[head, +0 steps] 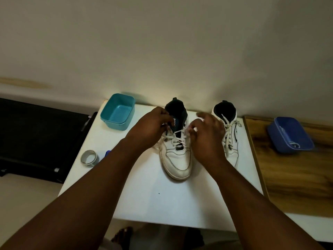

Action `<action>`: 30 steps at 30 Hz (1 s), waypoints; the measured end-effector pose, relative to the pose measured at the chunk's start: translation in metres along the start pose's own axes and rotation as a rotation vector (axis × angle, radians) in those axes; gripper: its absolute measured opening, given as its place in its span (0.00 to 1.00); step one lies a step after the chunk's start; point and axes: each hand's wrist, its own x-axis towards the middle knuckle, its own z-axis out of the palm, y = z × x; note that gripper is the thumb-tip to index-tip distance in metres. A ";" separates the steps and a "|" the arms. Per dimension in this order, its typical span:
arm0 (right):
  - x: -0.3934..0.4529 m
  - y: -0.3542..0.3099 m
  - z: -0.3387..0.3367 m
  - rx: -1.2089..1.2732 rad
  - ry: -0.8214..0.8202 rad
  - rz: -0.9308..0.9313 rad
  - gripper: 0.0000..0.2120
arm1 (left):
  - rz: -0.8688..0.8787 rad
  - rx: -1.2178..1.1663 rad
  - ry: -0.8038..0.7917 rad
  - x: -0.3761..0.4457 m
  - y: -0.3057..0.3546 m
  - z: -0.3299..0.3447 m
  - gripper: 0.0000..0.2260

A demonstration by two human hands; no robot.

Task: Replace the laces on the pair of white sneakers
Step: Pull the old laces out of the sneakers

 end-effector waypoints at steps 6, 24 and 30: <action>-0.007 0.015 -0.008 0.064 0.108 0.340 0.07 | 0.000 -0.014 0.001 0.000 0.002 0.001 0.10; -0.002 0.027 -0.016 0.117 0.147 0.577 0.09 | -0.024 -0.024 -0.005 0.001 0.001 0.004 0.10; -0.008 -0.009 0.005 0.064 -0.061 0.015 0.14 | -0.022 -0.031 0.020 0.001 0.005 0.005 0.10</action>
